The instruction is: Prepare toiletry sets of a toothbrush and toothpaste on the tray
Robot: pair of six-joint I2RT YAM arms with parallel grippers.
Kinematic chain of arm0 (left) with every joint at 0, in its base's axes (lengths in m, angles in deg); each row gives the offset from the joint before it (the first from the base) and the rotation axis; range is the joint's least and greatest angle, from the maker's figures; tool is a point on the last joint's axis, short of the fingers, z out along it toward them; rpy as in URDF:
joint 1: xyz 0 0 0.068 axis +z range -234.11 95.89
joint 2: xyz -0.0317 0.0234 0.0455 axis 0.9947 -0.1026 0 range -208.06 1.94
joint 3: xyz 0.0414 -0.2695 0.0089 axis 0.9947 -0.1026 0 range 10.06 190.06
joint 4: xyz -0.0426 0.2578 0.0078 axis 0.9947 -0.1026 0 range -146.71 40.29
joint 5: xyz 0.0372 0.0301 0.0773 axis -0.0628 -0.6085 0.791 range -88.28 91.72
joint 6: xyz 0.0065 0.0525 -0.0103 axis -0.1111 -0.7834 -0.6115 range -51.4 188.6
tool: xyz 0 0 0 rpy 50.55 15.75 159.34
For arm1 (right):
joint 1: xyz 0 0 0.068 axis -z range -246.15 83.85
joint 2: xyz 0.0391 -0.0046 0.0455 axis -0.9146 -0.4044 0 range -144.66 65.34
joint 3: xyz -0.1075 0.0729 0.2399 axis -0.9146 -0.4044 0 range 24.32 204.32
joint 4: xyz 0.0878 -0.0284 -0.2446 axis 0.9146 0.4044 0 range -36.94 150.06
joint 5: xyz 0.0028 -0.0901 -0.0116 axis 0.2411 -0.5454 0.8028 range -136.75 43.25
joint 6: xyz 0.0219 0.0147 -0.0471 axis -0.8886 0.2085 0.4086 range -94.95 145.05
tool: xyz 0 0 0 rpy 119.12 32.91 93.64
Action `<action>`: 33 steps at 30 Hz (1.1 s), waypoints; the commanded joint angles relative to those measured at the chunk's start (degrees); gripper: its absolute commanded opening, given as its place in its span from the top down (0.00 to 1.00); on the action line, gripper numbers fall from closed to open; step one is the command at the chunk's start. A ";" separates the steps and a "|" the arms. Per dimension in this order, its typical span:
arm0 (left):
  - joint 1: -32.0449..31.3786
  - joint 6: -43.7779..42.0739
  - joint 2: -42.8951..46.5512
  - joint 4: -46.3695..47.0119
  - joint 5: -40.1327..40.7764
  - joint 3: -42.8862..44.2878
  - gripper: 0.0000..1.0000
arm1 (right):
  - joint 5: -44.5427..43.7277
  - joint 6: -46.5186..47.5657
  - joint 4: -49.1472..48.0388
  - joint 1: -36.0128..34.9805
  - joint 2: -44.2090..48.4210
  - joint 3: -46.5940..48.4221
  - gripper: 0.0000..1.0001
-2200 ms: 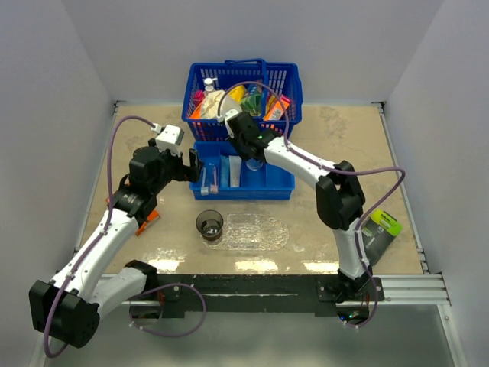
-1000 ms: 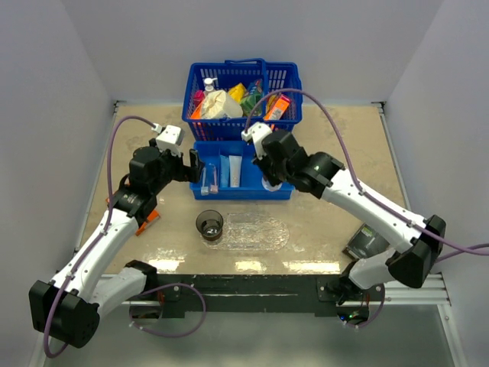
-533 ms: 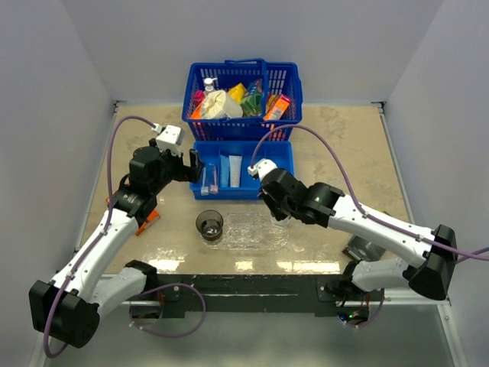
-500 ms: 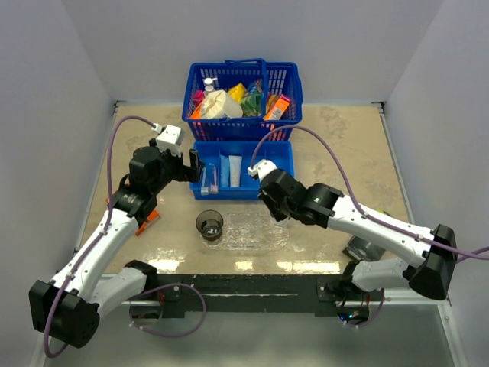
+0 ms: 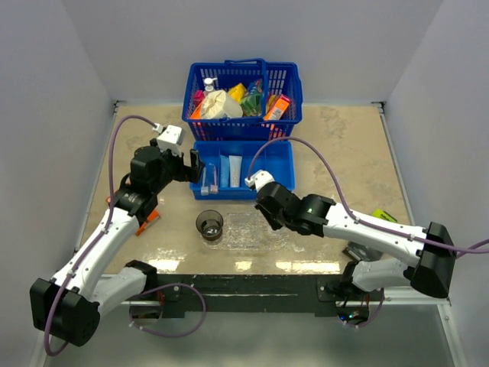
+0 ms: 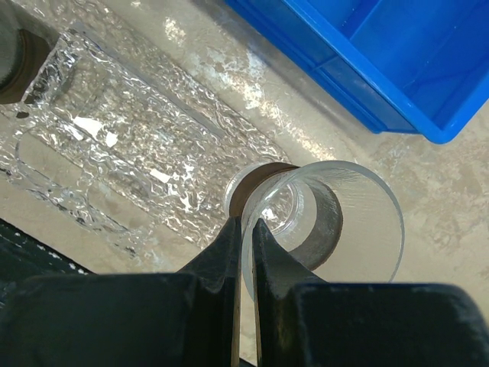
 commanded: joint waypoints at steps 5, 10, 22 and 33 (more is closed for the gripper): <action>-0.46 -0.21 -0.14 1.75 -0.14 0.19 0.04 | -6.59 -0.92 -5.88 -2.83 0.42 -0.67 1.00; -0.38 -0.21 -0.22 1.84 -0.23 0.10 0.04 | -7.65 -1.45 -6.05 -3.80 -0.11 -1.55 1.00; -0.46 -0.12 -0.22 1.84 -0.40 0.19 0.04 | -9.67 -3.64 -3.86 -5.38 -3.01 -1.11 1.00; -0.46 -0.04 -0.13 1.92 -0.49 0.19 0.04 | -11.52 -5.93 -2.10 -7.05 -3.10 -0.76 0.82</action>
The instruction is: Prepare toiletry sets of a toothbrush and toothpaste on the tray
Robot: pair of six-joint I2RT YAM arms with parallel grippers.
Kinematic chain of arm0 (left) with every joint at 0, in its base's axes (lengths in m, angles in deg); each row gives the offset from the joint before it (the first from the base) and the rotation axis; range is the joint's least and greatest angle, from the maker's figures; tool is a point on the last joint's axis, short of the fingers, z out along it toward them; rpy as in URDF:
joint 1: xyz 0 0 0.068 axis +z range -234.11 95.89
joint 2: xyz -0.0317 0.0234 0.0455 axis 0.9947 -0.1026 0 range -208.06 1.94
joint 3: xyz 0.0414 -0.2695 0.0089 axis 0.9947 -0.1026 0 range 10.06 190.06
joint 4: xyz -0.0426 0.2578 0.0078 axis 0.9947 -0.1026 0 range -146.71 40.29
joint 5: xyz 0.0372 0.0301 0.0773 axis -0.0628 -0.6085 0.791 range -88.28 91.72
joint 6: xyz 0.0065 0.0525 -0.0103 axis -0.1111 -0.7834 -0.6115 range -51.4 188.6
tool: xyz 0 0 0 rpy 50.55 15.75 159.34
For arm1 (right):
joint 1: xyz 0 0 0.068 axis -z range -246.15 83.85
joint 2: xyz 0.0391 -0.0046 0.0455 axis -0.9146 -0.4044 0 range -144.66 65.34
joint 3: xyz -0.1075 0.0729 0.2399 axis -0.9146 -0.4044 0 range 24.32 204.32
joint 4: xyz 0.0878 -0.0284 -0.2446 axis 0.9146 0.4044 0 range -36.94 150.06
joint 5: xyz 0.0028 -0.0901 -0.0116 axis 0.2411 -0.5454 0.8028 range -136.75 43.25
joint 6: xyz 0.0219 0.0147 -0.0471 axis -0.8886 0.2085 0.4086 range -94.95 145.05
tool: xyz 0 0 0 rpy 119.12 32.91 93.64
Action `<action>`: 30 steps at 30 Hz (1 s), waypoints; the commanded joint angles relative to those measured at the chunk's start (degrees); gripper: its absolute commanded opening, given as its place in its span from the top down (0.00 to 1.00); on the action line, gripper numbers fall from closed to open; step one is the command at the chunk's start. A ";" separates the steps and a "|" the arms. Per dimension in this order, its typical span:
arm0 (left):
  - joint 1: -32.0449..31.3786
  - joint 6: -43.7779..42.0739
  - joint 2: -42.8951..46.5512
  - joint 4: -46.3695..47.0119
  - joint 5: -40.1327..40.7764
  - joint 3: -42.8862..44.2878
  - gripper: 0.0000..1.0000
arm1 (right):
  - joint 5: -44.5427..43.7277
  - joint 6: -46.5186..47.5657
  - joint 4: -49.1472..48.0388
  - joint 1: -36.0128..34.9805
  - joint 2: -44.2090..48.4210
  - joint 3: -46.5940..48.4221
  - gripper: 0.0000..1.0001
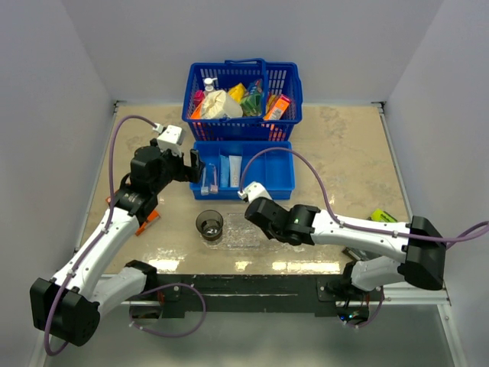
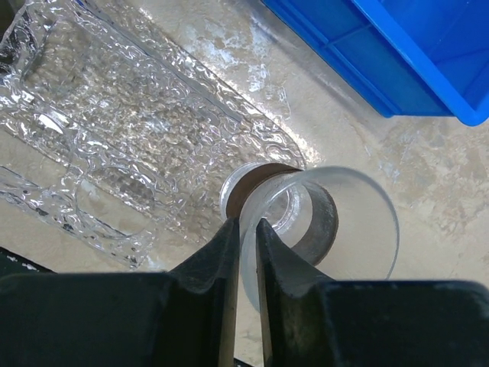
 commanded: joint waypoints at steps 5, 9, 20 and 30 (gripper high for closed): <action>-0.46 0.03 0.19 1.84 -0.49 0.19 0.04 | -4.55 -2.77 0.48 -0.89 1.87 1.77 0.66; -0.46 0.03 0.11 1.84 -0.58 0.10 0.04 | -5.17 -3.82 1.89 -0.98 3.36 1.95 0.58; -0.46 0.12 0.37 1.84 -0.76 0.19 0.04 | -1.48 -18.20 0.31 -0.80 10.66 4.58 0.39; -0.46 0.29 1.25 1.92 -1.37 0.10 0.04 | -1.65 -35.02 10.07 1.39 2.57 10.13 0.41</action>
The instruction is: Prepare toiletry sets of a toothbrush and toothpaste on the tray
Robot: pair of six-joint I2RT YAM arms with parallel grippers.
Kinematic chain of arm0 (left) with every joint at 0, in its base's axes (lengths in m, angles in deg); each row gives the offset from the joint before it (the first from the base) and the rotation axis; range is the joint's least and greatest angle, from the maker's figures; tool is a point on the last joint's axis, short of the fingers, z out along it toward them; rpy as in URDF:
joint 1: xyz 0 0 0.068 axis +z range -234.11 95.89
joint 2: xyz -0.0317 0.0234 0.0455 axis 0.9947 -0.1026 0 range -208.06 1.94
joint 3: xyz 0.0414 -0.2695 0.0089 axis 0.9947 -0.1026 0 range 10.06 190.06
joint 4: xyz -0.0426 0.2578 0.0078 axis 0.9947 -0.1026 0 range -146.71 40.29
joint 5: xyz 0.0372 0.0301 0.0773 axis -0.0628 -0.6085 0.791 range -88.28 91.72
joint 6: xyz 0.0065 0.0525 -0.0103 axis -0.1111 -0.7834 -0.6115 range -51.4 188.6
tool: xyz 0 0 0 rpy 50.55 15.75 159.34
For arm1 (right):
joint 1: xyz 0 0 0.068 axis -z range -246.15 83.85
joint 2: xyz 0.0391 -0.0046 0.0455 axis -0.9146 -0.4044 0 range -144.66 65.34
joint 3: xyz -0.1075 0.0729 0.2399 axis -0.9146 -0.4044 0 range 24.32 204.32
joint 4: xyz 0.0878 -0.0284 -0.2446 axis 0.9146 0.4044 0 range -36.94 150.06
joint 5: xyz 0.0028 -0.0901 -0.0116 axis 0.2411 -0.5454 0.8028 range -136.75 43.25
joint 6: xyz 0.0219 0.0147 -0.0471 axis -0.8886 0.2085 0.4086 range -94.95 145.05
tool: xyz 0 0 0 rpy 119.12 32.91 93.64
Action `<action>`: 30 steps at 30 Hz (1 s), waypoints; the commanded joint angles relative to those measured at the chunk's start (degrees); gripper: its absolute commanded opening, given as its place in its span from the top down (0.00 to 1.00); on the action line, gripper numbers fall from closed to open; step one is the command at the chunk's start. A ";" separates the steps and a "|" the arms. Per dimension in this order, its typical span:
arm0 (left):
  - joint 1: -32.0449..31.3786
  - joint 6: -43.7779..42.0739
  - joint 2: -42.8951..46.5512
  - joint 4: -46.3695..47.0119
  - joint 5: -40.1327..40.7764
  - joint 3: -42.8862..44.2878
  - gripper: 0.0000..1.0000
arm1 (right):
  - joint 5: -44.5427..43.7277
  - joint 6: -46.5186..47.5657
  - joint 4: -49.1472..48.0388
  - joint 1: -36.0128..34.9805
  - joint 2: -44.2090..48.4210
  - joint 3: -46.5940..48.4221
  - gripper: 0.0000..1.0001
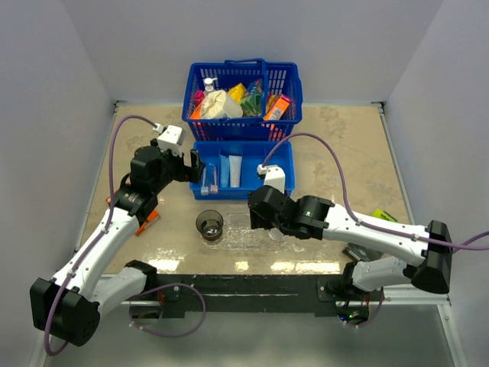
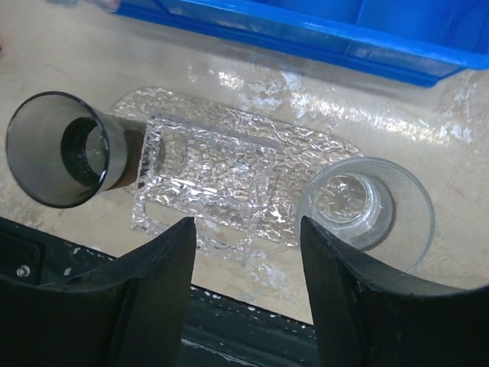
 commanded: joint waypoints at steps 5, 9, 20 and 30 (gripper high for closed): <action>-0.55 0.36 1.84 1.93 -1.07 0.19 0.04 | 4.29 -10.77 0.30 7.37 1.16 -3.40 0.41; -0.55 0.54 2.10 2.01 -1.15 0.10 0.04 | 6.23 -10.95 -3.13 10.73 3.10 -6.04 0.42; -0.55 0.62 2.46 2.10 -1.68 0.10 0.04 | 5.97 -9.72 -2.25 11.70 -1.29 -3.23 0.43; -0.55 0.62 2.28 2.10 -1.68 0.10 0.04 | 4.39 -7.96 -4.63 11.79 -5.60 -2.71 0.48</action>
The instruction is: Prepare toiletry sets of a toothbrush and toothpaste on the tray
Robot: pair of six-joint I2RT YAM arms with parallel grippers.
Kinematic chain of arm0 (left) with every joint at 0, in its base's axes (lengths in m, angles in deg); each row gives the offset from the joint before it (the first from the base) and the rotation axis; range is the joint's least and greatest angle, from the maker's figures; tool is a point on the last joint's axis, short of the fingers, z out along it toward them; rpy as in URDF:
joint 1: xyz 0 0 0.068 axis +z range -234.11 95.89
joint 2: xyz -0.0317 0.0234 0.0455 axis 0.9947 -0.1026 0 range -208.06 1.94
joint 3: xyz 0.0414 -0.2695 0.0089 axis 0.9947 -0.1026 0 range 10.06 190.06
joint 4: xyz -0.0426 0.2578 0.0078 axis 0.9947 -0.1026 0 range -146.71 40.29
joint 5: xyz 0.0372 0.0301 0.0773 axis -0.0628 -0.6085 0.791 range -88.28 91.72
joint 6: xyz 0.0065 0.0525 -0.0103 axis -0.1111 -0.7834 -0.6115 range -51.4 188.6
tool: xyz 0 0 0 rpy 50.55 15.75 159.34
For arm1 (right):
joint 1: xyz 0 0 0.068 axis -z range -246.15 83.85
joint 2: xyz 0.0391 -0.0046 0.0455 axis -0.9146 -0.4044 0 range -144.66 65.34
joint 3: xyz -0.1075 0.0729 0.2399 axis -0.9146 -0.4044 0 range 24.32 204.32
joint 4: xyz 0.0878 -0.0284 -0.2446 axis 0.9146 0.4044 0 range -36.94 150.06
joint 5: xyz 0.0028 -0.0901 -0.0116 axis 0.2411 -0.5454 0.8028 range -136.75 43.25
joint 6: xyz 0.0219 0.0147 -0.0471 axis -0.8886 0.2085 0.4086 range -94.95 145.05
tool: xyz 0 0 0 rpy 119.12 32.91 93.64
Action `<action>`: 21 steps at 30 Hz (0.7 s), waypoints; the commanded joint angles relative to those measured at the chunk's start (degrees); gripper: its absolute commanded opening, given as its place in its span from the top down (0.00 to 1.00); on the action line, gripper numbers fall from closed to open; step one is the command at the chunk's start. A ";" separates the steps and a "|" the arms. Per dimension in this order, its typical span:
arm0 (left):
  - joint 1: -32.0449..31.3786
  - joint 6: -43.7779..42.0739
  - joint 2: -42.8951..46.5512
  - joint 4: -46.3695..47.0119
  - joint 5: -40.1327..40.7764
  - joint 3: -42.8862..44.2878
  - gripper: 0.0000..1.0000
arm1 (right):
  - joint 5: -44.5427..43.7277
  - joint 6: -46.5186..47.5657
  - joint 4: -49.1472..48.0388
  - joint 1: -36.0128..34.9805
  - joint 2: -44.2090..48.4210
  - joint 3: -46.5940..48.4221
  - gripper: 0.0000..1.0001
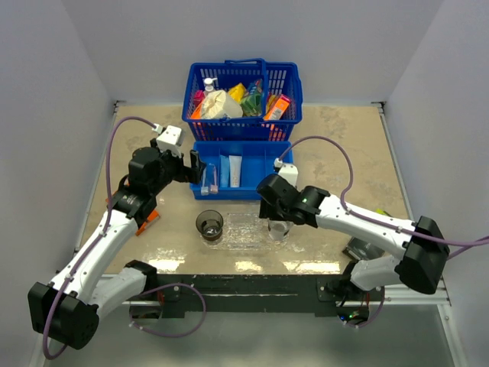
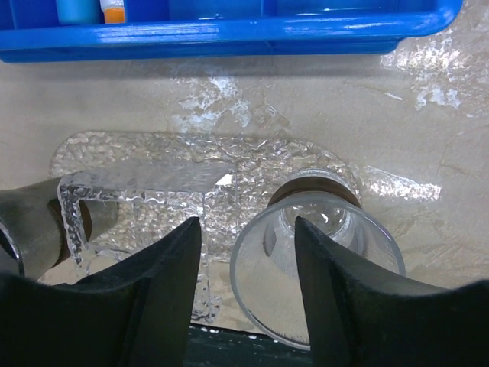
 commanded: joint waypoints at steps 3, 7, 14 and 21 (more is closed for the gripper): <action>-0.29 0.52 0.60 2.08 -0.41 0.10 0.04 | -1.98 1.20 -1.37 0.22 -3.95 4.49 0.55; -0.29 0.51 0.60 2.08 -0.50 0.01 0.04 | -2.16 2.17 -0.14 0.14 -5.27 5.46 0.66; -0.46 0.60 0.42 2.08 -0.68 0.01 0.04 | -0.75 3.75 1.35 0.22 -2.37 3.35 0.82; -0.82 0.60 0.16 2.08 -0.76 0.01 0.04 | 3.29 14.29 1.80 -0.04 -1.05 1.95 0.98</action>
